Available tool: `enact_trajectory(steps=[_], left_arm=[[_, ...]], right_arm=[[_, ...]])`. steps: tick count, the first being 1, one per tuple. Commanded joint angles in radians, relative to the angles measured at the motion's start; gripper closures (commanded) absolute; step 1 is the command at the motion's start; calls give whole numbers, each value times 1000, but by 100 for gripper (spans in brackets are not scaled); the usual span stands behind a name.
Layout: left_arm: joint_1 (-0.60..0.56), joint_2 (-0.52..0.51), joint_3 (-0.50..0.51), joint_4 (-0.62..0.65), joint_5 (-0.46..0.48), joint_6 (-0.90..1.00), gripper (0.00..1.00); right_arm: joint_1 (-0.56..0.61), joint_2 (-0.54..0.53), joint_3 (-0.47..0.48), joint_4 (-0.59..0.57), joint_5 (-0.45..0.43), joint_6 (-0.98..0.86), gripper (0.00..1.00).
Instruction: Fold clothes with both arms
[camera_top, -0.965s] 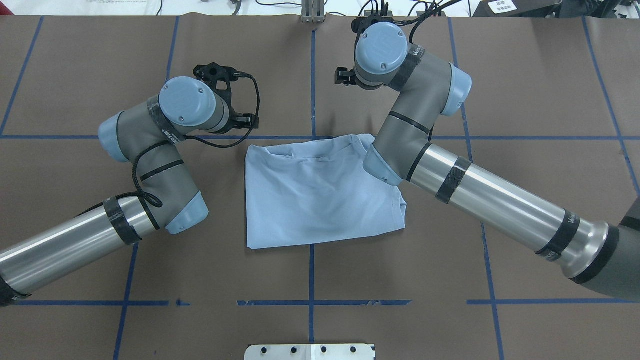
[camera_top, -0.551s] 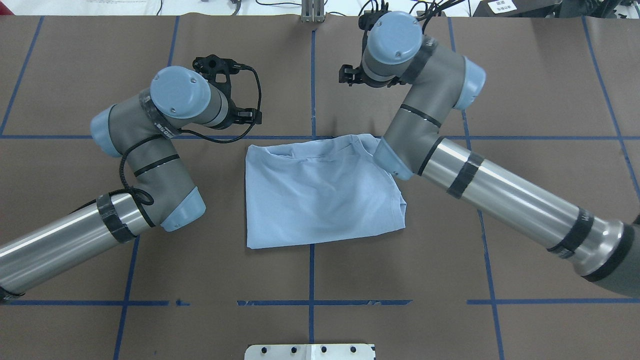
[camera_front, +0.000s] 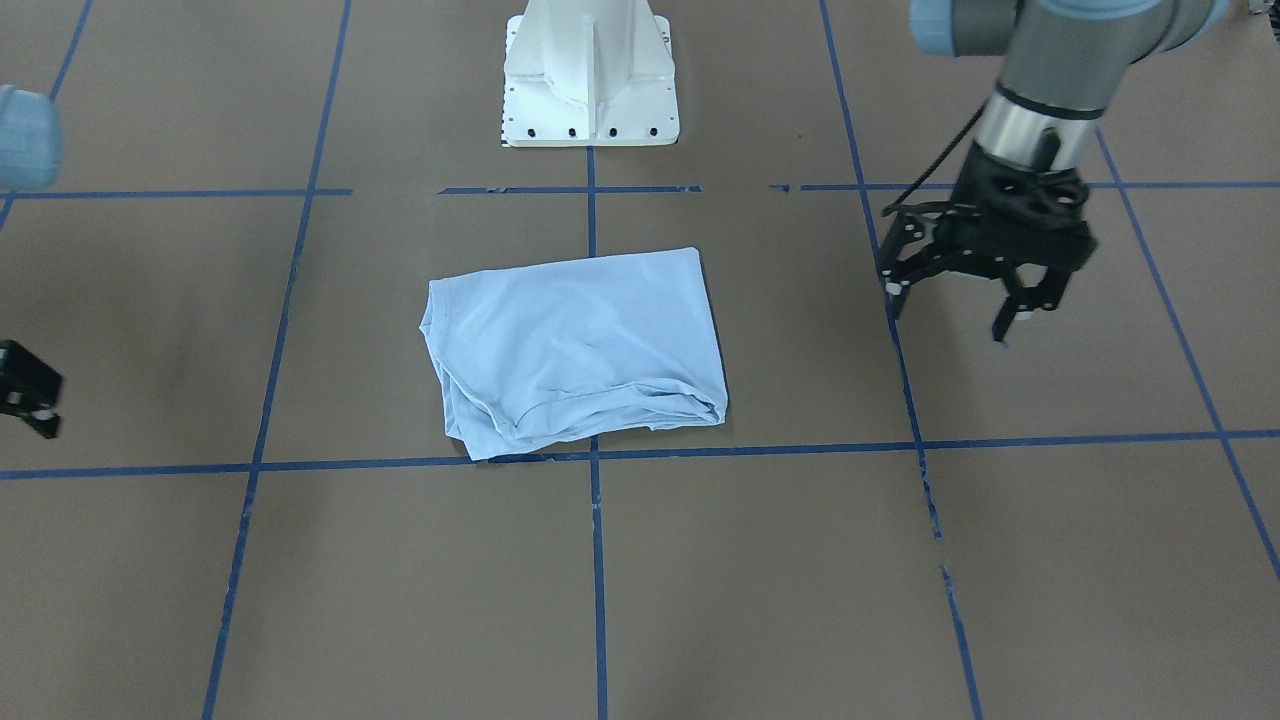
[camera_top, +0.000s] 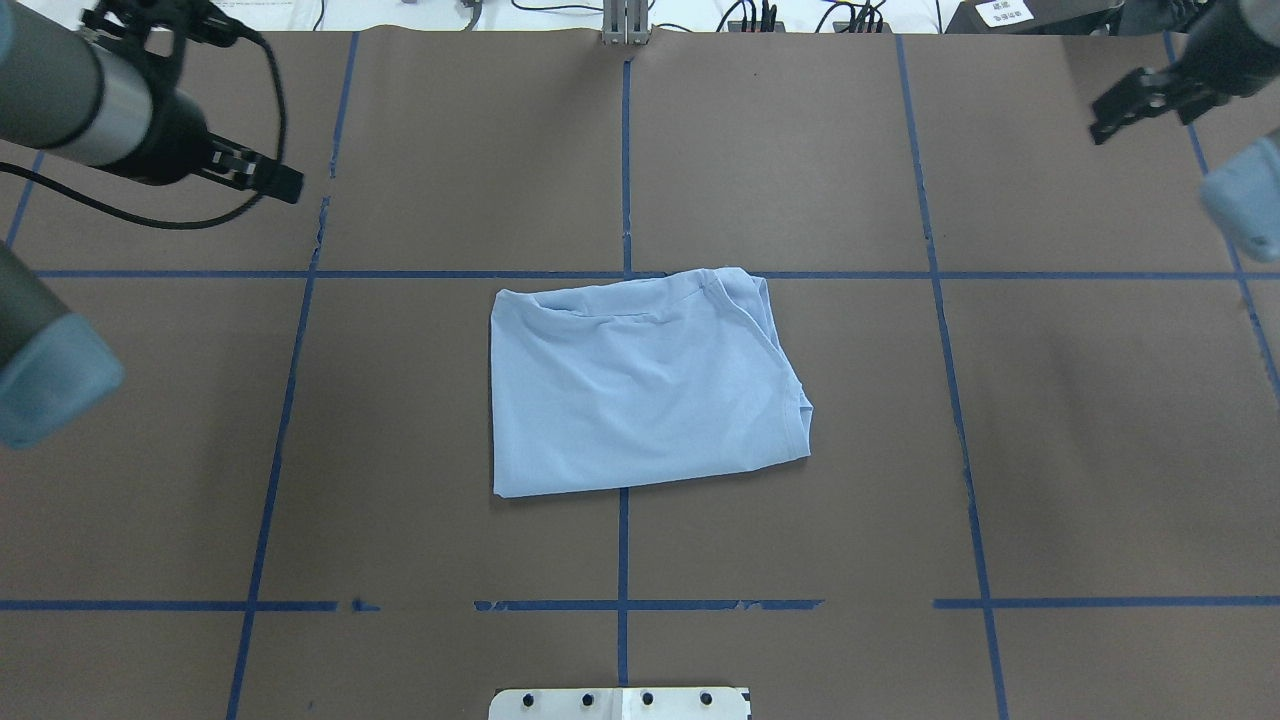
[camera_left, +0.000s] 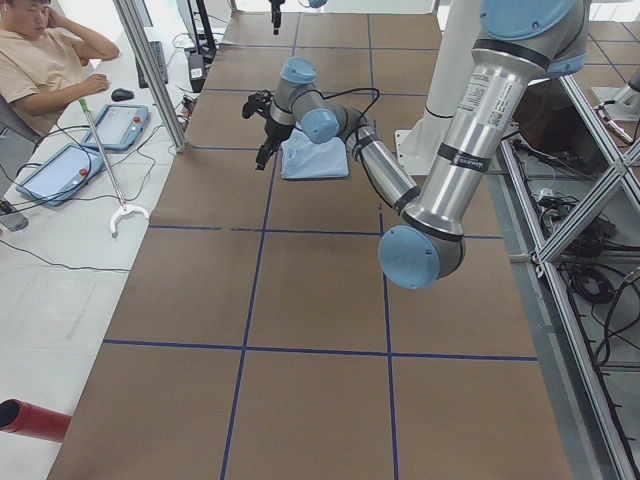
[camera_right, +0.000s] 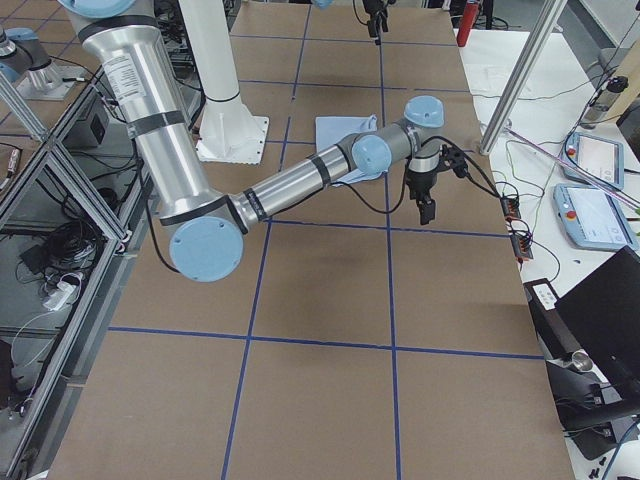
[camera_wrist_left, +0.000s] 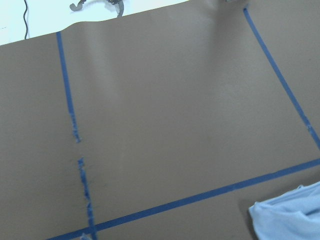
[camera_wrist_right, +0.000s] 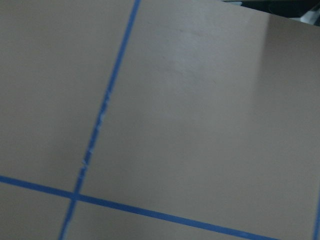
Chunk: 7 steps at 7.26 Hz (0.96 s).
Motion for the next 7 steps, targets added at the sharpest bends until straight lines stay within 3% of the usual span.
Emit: enact_trajectory(steps=[1,2,4,7], left_arm=[[-251,151,-19,18,-167,373,0],[-337,223,-7,19,-224,450,0],[-372,364,59,16,-296,448,0],[-464,449,156,39,-320,680,0]], right_arm=[[206,-200,2,-16,74,-305,0],[229,-318,6,-4,106,-305,0],[246,-474,17,15,109,-301,0],[326,-585,130,-5,144,-305,0]])
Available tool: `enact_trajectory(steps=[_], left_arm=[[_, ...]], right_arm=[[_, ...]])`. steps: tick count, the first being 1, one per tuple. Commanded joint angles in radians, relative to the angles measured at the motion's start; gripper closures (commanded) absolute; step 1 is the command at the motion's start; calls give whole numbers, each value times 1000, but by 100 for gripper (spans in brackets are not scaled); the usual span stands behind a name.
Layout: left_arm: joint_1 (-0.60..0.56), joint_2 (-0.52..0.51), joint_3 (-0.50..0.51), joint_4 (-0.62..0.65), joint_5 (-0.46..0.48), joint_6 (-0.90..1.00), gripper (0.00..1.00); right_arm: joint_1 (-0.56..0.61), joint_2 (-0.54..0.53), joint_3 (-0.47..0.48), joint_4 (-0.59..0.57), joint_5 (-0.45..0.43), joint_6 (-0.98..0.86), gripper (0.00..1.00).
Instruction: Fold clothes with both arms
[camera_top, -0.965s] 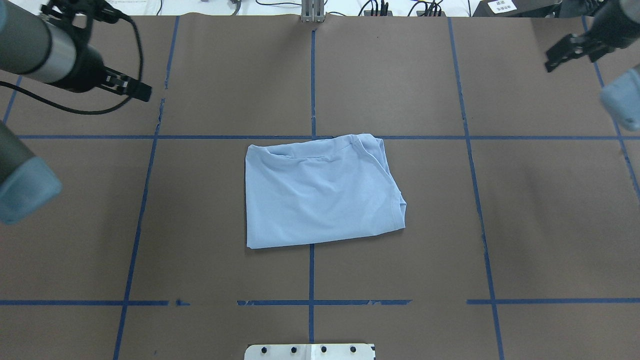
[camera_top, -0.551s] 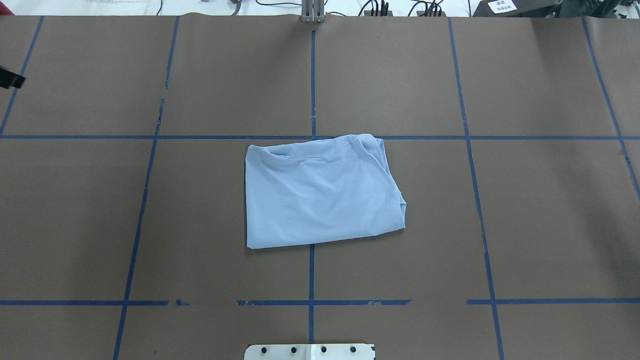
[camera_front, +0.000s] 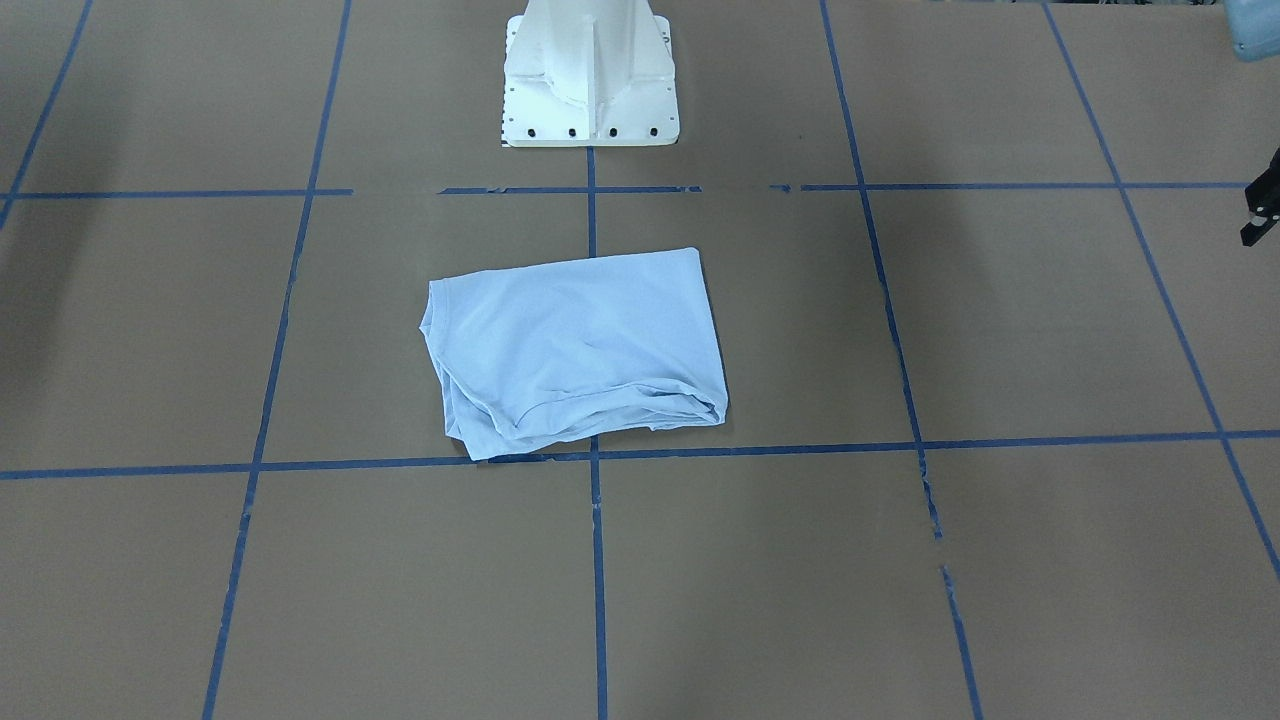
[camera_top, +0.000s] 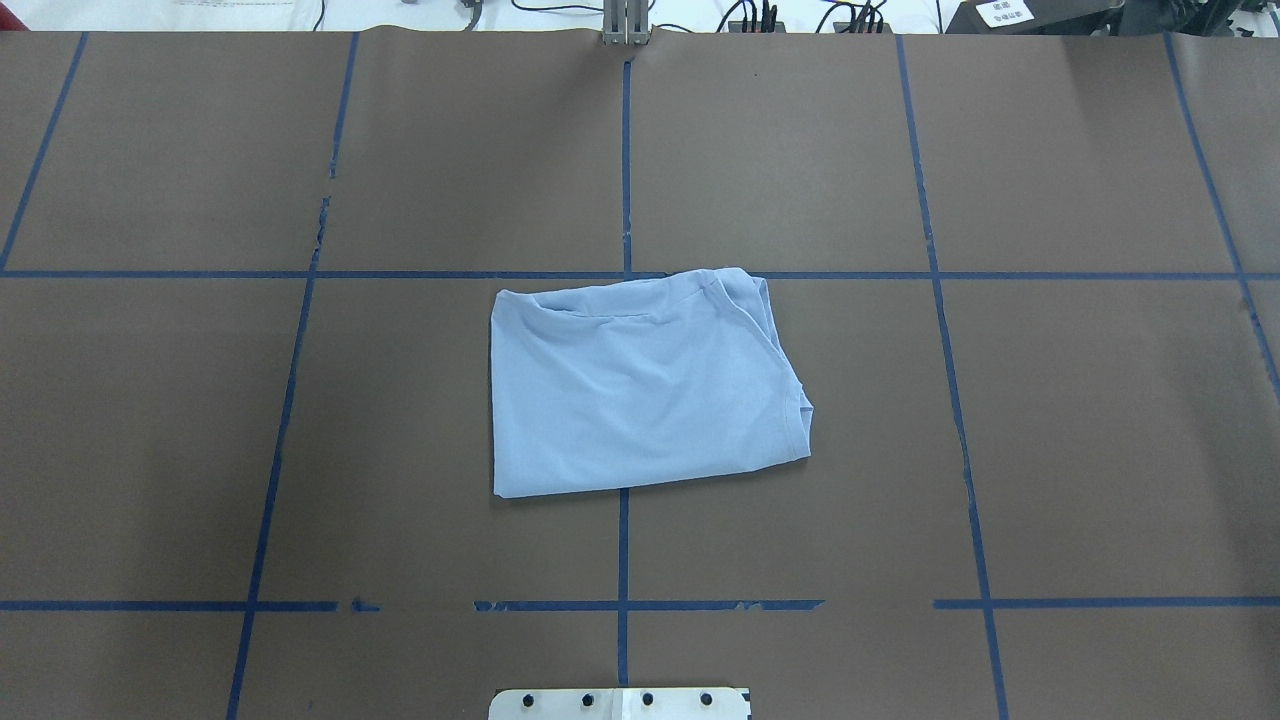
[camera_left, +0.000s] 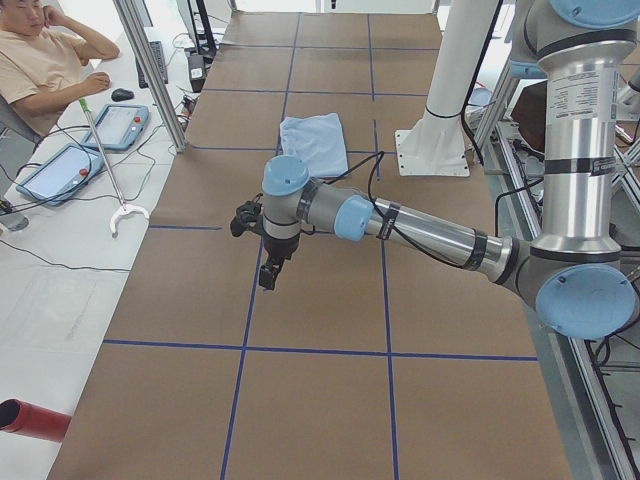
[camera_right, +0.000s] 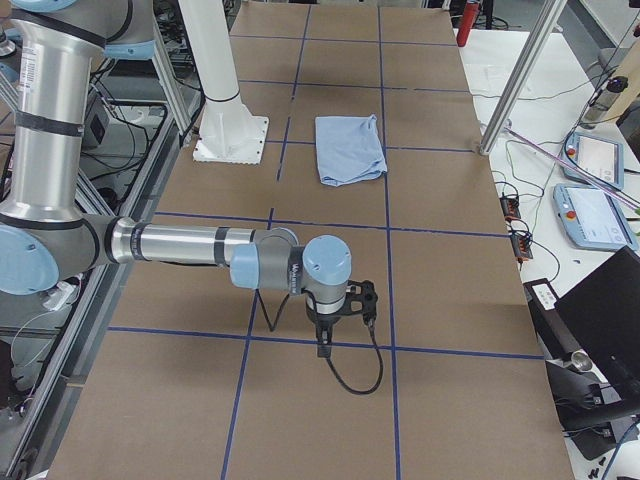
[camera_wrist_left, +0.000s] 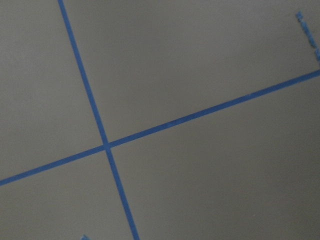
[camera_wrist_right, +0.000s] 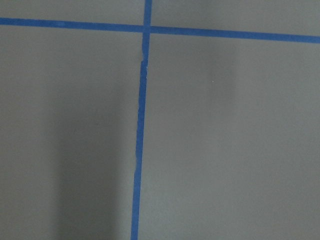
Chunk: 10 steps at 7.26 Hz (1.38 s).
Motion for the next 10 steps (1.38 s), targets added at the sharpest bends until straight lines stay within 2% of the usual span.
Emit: enact_trajectory(steps=[1,2,8,10], left_arm=[[-72,68,49,19,-20,182,0],[-77,74,52,22,-20,190,0],[-69,64,106,30,-8,183,0],[-75,96,115,38,-20,192,0]], right_arm=[[21,-31,84,-19,22,-4,0],[-10,-29,95,-20,3,-1,0],[-25,-36,96,-23,-21,13,0],[-48,-31,96,-20,-23,51,0]])
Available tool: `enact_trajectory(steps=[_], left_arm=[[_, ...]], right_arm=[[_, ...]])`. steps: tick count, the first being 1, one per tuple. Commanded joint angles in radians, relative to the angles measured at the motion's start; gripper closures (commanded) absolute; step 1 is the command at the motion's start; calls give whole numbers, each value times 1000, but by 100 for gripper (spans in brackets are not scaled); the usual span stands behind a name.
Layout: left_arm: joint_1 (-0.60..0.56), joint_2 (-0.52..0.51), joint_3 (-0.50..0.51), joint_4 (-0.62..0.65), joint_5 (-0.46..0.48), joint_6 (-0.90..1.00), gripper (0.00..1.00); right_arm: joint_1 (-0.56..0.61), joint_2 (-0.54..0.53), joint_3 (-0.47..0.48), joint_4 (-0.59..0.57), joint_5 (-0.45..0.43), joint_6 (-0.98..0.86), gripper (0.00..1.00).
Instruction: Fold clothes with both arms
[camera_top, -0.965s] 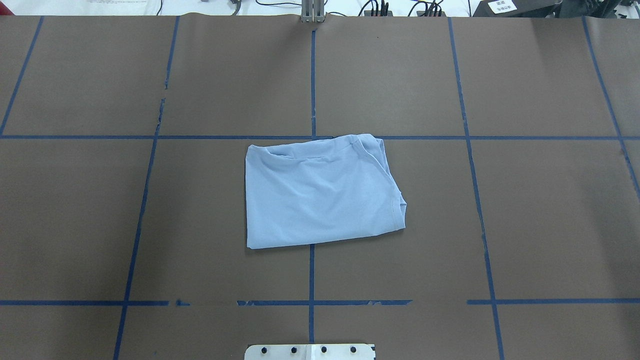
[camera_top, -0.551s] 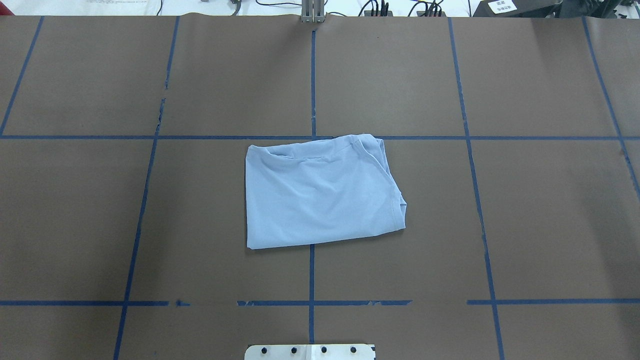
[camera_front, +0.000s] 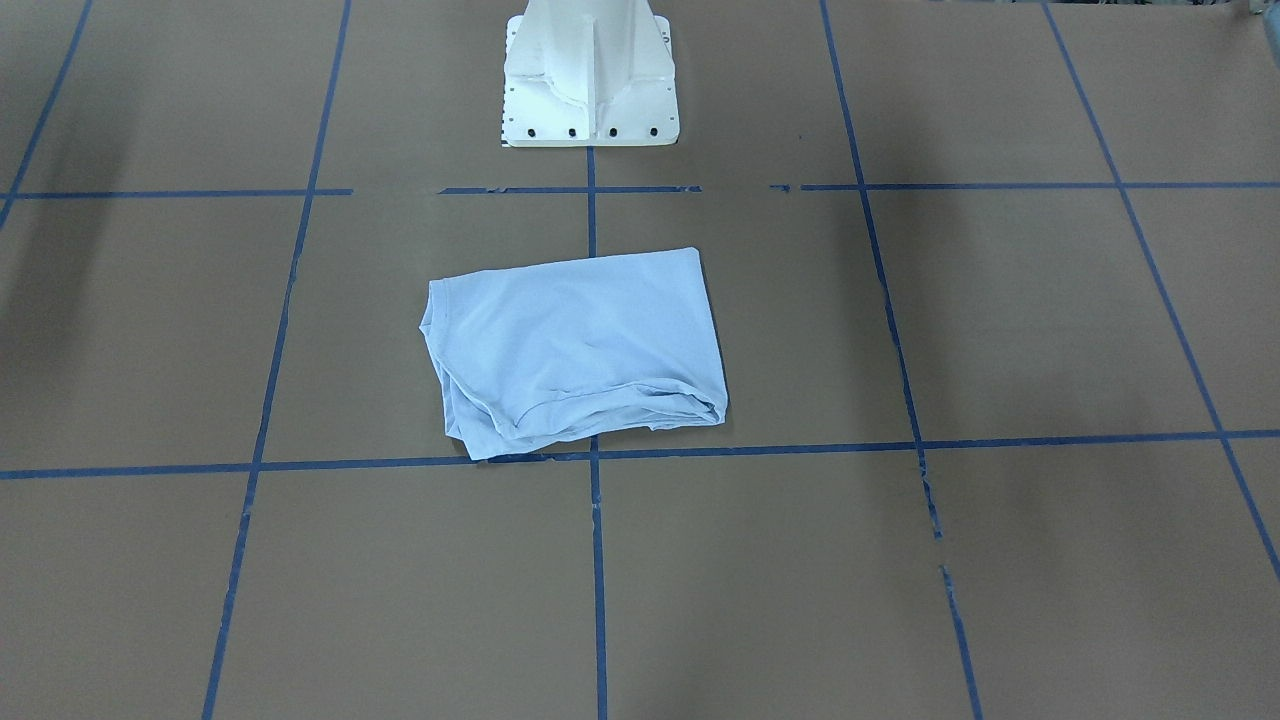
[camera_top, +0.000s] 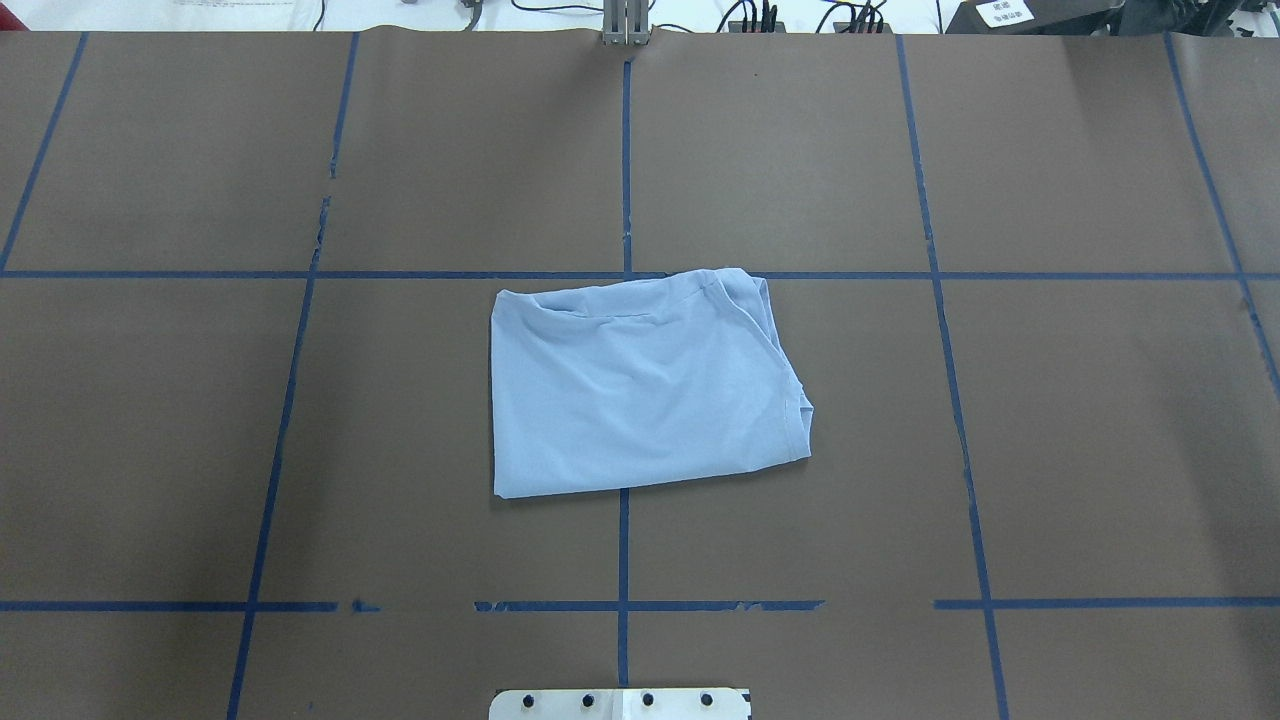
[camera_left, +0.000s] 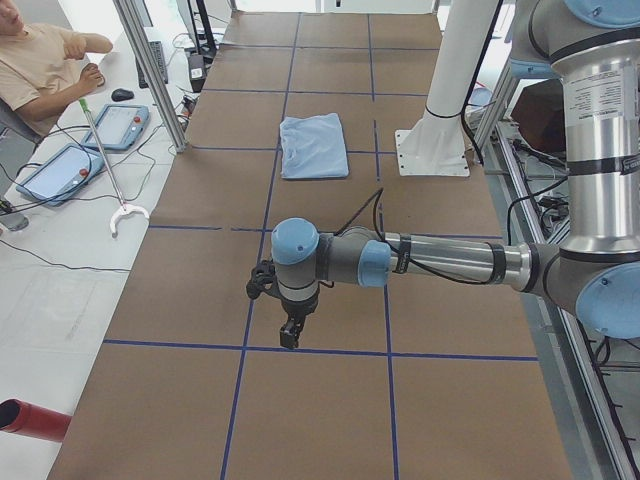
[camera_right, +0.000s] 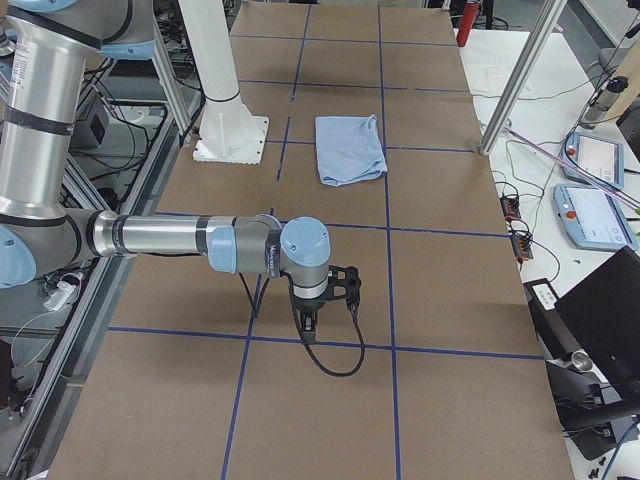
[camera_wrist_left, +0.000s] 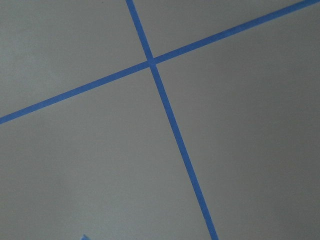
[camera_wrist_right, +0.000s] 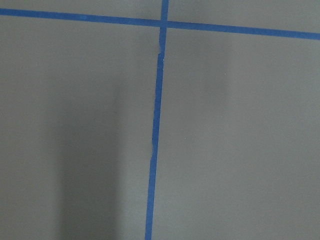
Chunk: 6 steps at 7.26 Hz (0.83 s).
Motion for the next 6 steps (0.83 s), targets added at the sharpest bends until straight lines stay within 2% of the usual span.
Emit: enact_trajectory(steps=[1,2,4,5,6], left_arm=[[-9,44,-2,2,-4,6,0],[-53,49,1,5,-4,6,0],[-162,30,-2,91,-6,0,0],[-171,30,-3,93,-42,-7,0],[-171,29,-3,90,-120,-59,0]], right_arm=[[-13,3,0,2,-1,22,0],[-13,4,-2,3,0,22,0],[-13,6,-3,5,0,22,0],[-13,7,-5,5,-2,22,0],[-13,6,-5,5,-2,22,0]])
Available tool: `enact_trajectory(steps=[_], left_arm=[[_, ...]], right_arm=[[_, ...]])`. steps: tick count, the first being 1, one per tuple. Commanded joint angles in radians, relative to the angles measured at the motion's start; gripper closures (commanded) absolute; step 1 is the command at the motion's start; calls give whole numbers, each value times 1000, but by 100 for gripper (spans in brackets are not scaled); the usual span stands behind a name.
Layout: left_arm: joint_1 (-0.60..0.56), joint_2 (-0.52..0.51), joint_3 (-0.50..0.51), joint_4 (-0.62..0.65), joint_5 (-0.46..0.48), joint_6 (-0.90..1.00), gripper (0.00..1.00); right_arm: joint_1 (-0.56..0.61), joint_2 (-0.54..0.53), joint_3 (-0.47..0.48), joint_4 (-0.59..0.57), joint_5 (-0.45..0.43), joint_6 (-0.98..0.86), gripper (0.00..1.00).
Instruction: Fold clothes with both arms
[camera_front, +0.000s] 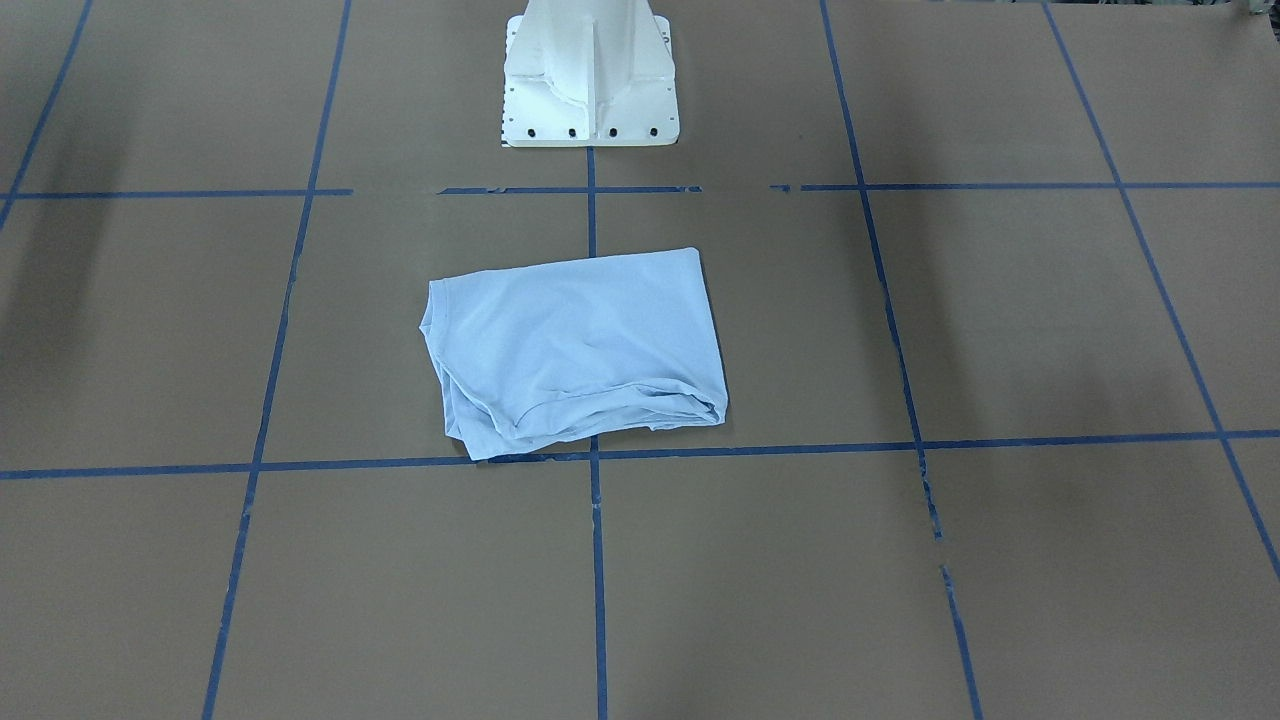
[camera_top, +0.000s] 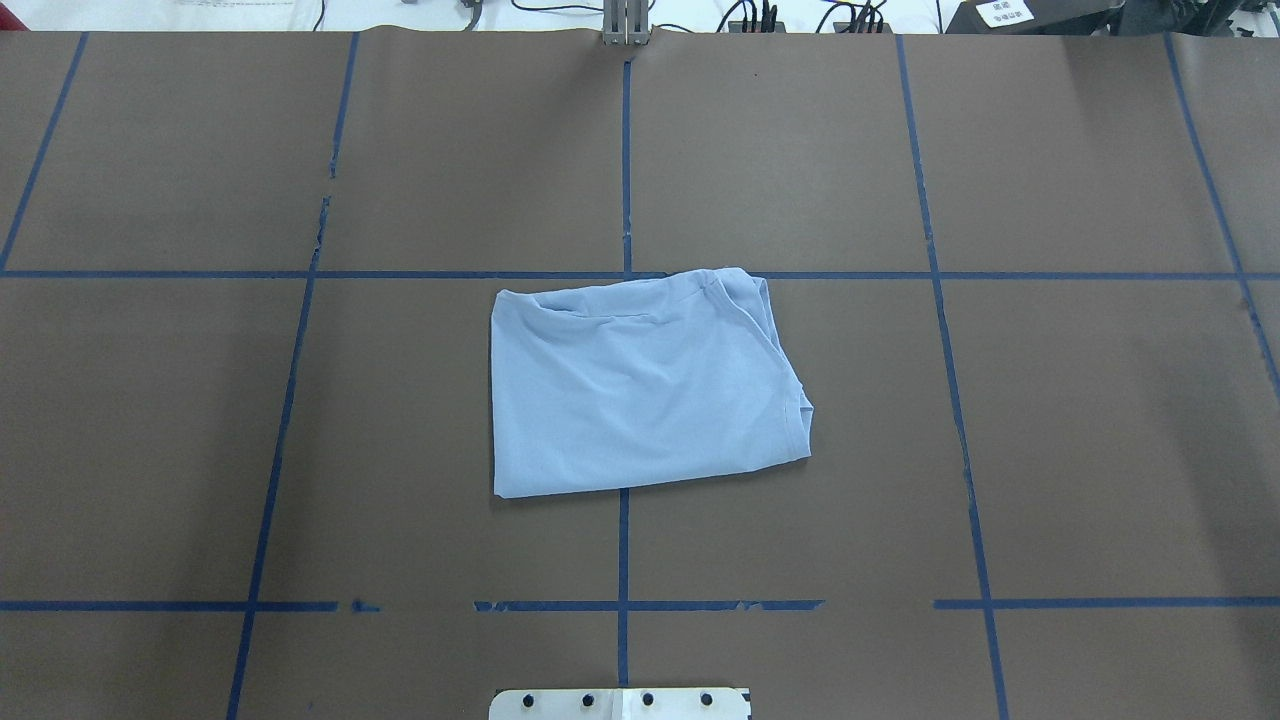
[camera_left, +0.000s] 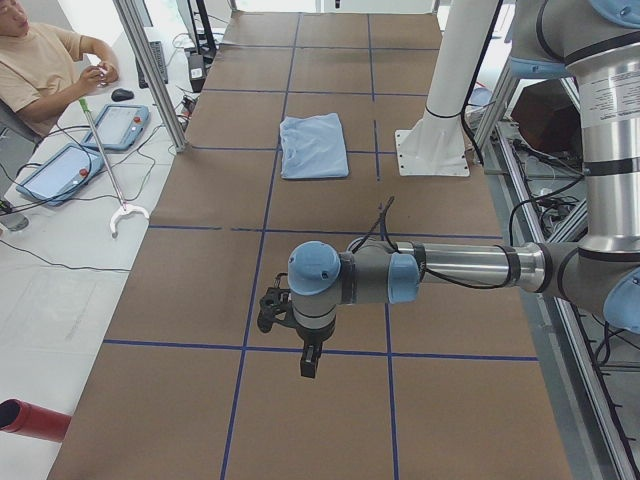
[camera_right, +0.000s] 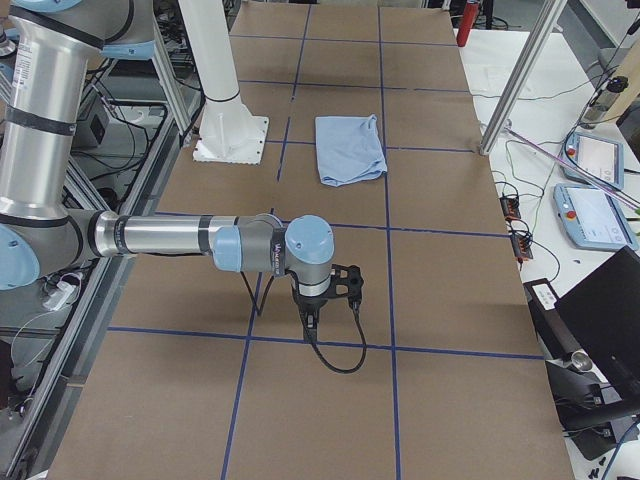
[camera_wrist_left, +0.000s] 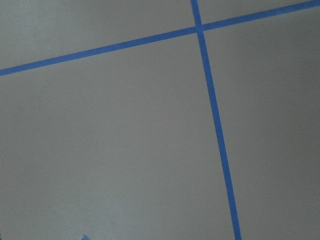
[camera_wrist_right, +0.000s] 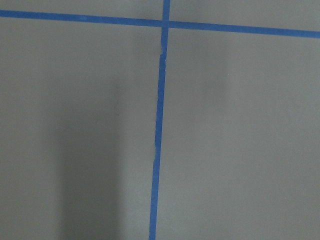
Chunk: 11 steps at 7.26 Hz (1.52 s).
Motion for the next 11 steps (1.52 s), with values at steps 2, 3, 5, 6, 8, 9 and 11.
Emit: enact_trajectory(steps=[2,3,5,6,8,9,11], left_arm=[[-9,-1,-5,-31,-68,-106,0],[-9,-1,-5,-49,-63,-102,0],[-9,-6,-5,-63,-66,-100,0],[-10,-3,-1,-106,-64,-102,0],[-9,-1,-3,-115,-64,-102,0],[-9,-3,-3,-115,-64,-102,0],[-10,-1,-5,-114,-64,-102,0]], right_arm=[[0,-2,-1,-1,-1,0,0],[0,-4,-2,-1,1,0,0],[0,-1,-19,8,10,-14,0],[0,-8,-28,6,1,-17,0],[1,-10,-17,8,-1,-17,0],[1,-8,-13,8,-1,-17,0],[1,0,-13,8,-1,-15,0]])
